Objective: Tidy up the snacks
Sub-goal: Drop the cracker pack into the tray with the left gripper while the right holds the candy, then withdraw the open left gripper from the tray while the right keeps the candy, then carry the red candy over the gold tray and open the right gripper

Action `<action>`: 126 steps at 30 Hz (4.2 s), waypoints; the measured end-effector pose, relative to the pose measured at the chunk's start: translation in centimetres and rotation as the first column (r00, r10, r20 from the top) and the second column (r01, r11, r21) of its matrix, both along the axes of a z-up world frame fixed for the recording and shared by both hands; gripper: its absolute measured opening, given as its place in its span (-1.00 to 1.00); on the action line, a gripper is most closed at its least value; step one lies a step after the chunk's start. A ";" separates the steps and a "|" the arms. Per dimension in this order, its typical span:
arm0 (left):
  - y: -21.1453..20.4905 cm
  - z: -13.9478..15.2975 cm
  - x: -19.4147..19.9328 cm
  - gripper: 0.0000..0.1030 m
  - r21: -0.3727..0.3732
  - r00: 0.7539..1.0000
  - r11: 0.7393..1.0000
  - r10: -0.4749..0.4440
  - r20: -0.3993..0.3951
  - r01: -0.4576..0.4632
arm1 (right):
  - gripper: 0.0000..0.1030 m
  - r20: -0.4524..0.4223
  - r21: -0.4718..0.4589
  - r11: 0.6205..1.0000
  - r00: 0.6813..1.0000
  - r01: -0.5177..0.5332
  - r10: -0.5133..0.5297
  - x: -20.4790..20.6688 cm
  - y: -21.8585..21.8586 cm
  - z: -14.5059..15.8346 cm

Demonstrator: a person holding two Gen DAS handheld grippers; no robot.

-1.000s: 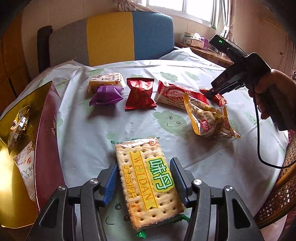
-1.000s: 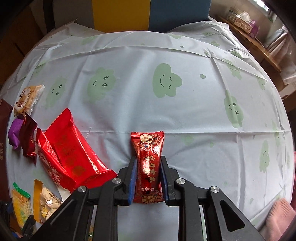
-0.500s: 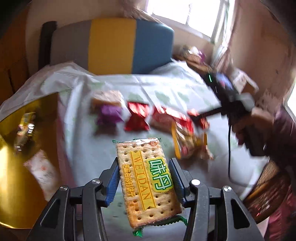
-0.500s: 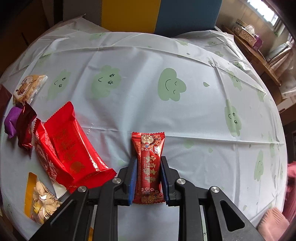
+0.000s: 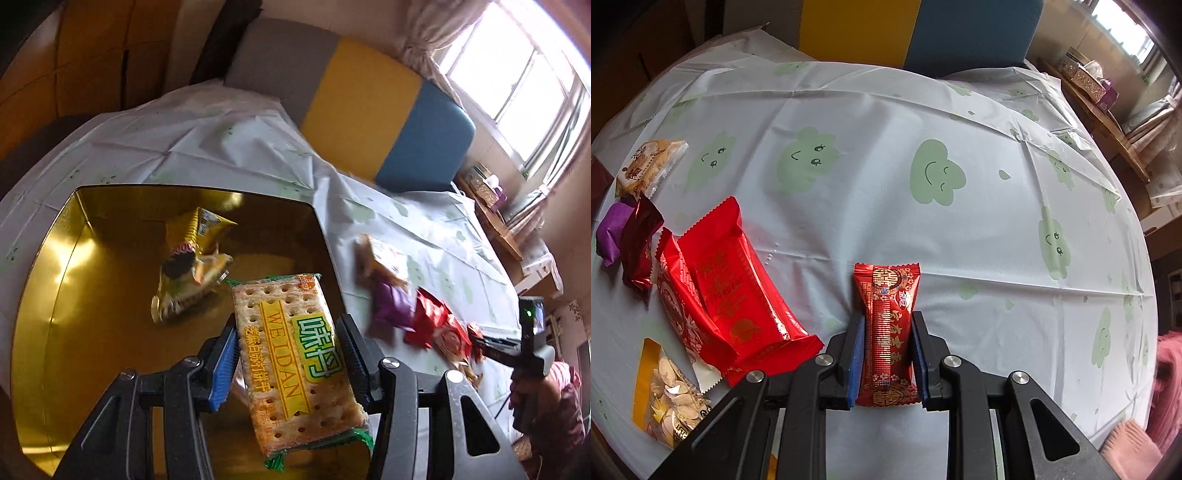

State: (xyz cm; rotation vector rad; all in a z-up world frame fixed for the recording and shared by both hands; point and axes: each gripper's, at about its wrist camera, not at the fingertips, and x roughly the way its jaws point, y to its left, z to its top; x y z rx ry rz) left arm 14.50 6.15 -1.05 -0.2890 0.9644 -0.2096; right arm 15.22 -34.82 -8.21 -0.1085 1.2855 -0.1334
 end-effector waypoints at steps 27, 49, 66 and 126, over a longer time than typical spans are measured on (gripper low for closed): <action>-1.3 -3.2 5.4 0.20 0.098 0.998 0.995 0.023 -0.058 -0.017 | -0.52 0.004 -0.015 1.000 1.000 -0.020 0.020 0.0 0.3 0.1; 1.1 1.5 -7.3 0.20 0.205 0.988 0.969 0.118 0.102 -0.137 | -0.53 0.020 -0.029 0.999 0.999 -0.031 0.032 -0.4 0.7 0.3; 5.0 1.0 -10.4 0.20 0.179 0.974 0.960 0.201 0.103 -0.217 | -0.58 0.016 -0.035 0.999 1.000 0.009 -0.008 -0.3 0.8 0.6; 8.9 -0.4 -12.1 0.20 0.174 0.947 0.932 0.303 0.104 -0.317 | -0.26 0.289 0.351 0.713 0.794 -0.607 0.535 -8.2 34.9 5.7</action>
